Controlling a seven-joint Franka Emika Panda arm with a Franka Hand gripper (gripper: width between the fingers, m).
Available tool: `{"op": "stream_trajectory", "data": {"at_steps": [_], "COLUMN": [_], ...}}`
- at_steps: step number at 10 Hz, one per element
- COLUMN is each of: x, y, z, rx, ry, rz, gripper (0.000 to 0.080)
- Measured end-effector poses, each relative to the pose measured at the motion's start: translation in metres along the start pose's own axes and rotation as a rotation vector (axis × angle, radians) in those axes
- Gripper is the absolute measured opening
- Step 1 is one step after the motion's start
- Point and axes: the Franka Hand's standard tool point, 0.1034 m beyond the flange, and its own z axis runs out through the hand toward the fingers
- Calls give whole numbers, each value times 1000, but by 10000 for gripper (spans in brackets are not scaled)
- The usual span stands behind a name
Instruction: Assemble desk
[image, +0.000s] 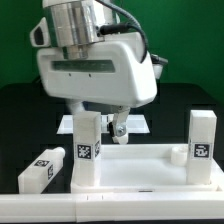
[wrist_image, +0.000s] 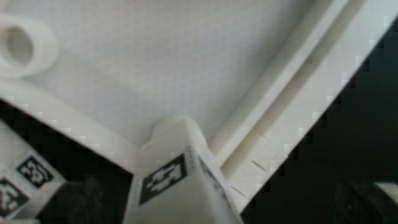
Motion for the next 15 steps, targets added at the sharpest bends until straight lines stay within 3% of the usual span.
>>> {"op": "stream_trajectory", "data": {"at_steps": [1,4,5,6,7,10,13,15], "x": [6,7,7,7,8,6,10,11], "y": [4,1,1,1,2,0,-4,-3], "z": [-2,-2,-2,-2,-2,-1,-3,-3], "rx": [-29,-29,-28,-26,-24,-13,59,61], "ry": [28,46,46,47,49,44,27,22], "rz": [-190,-174,-136,-61,20,454,1008,1145], "gripper": [649,626,455,455,285,285,285,285]}}
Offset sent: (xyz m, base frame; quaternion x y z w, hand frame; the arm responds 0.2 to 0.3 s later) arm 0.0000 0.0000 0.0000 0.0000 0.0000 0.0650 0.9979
